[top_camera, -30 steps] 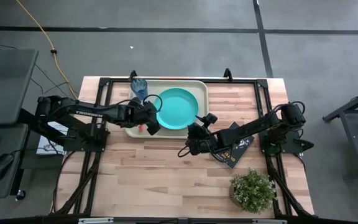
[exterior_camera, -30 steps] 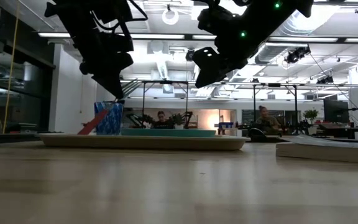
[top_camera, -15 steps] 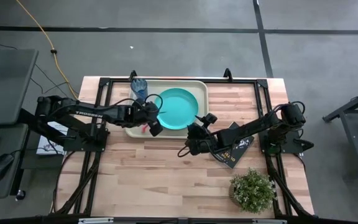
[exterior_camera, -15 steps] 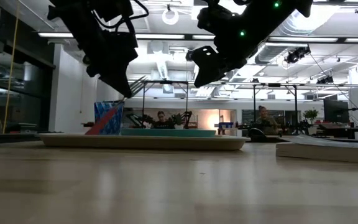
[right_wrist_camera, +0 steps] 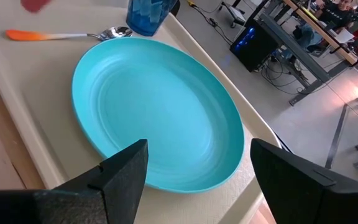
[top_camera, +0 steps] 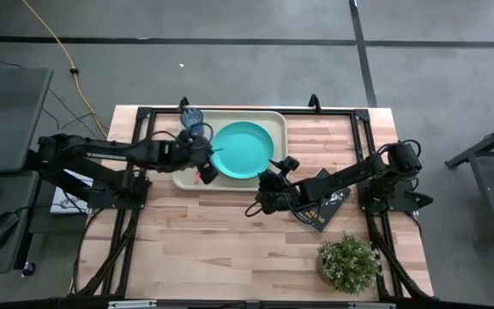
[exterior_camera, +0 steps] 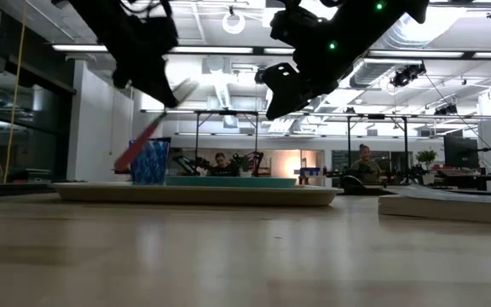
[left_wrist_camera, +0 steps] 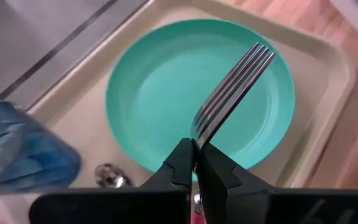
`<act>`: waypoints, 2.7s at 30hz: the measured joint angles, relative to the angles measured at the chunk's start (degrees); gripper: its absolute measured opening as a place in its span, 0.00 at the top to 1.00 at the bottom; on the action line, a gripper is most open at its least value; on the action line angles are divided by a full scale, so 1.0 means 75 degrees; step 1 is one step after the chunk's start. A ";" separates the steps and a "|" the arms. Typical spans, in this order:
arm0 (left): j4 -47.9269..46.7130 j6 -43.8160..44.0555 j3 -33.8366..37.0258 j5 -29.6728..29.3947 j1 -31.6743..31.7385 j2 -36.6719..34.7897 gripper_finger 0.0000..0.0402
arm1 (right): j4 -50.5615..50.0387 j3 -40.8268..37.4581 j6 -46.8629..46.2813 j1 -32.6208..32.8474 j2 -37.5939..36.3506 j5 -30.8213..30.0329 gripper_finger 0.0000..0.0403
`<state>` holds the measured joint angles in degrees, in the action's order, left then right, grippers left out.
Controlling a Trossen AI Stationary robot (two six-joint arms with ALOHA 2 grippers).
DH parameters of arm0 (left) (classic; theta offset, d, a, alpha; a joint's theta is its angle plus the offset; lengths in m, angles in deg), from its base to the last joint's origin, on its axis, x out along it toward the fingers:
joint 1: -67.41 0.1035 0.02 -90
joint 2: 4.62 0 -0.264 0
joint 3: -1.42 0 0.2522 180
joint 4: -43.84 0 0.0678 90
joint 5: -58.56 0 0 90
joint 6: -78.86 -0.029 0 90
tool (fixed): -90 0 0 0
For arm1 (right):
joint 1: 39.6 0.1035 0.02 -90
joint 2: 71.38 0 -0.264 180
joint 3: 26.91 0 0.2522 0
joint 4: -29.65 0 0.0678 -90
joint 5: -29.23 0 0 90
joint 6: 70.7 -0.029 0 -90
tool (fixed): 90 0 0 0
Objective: Pick and place plate/cup/fork/spoon on tray
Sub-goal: Put the pink fork on the white tray beside the orange spoon
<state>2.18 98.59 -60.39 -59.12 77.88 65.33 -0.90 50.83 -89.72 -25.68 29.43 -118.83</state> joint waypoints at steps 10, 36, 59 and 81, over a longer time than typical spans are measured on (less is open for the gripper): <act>-0.0751 0.0002 -0.0049 -0.0804 -0.0007 -0.1621 1.00 | -0.0014 0.0000 0.0029 -0.0003 0.0000 0.0086 0.32; 0.0046 -0.0026 0.1788 0.4584 0.4583 -0.1716 1.00 | -0.0015 0.0000 0.0141 -0.0006 0.0000 0.0483 0.32; 0.2370 0.0579 0.4072 0.3660 0.4603 -0.1711 1.00 | 0.0221 0.0000 0.0136 -0.0006 0.0000 0.0489 0.32; 0.2066 0.0296 0.4072 0.2714 0.4600 -0.1564 0.86 | 0.0247 0.0000 0.0117 -0.0006 0.0000 0.0629 0.32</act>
<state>17.68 100.81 -29.86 -38.77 112.38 53.60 0.95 50.83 -88.85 -25.73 29.43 -114.11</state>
